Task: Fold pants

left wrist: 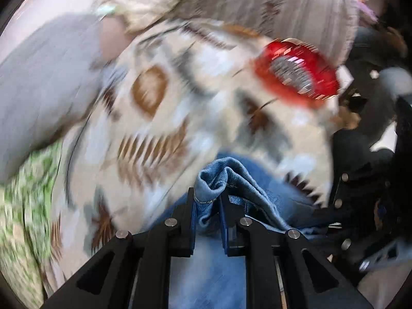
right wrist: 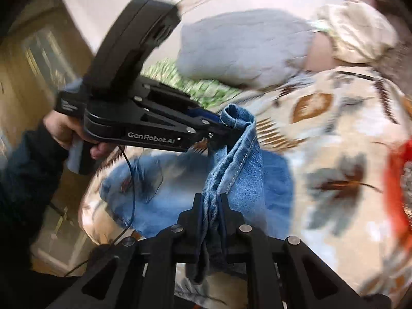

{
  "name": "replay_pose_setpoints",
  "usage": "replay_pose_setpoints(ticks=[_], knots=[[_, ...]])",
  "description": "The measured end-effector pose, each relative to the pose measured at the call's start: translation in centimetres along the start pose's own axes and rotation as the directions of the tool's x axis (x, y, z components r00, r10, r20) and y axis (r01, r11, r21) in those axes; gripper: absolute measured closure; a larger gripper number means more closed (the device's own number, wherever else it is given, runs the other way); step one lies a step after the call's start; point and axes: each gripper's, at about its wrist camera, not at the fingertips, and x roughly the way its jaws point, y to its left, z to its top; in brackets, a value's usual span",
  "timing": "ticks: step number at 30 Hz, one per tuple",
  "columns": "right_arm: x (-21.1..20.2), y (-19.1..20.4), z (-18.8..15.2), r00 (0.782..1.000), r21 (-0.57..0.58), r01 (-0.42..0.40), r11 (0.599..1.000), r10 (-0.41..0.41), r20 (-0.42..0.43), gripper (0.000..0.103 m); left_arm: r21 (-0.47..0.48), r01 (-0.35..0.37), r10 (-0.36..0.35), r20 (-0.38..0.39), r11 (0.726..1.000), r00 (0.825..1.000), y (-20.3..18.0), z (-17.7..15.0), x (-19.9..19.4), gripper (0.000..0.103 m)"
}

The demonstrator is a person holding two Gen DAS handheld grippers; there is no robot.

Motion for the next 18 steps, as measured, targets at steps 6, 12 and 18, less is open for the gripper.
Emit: replay_pose_setpoints(ticks=[6,12,18], knots=[[11.3,0.9,-2.0,0.968,-0.035,0.077,0.996,-0.083,-0.236,0.079,-0.151,-0.078,0.052,-0.166,0.986,0.985,4.1,-5.3,6.4,0.079],[5.8,2.5,-1.2,0.992,-0.051,-0.008,0.999,0.002,-0.124,0.008,-0.227,-0.248,0.237,-0.075,0.942,0.968,5.5,-10.0,-3.4,0.022],[1.7,0.8,-2.0,0.998,-0.052,-0.014,0.999,0.011,-0.054,0.008,-0.239,-0.347,0.315,-0.159,0.907,0.935,3.6,-14.3,-10.8,0.021]])
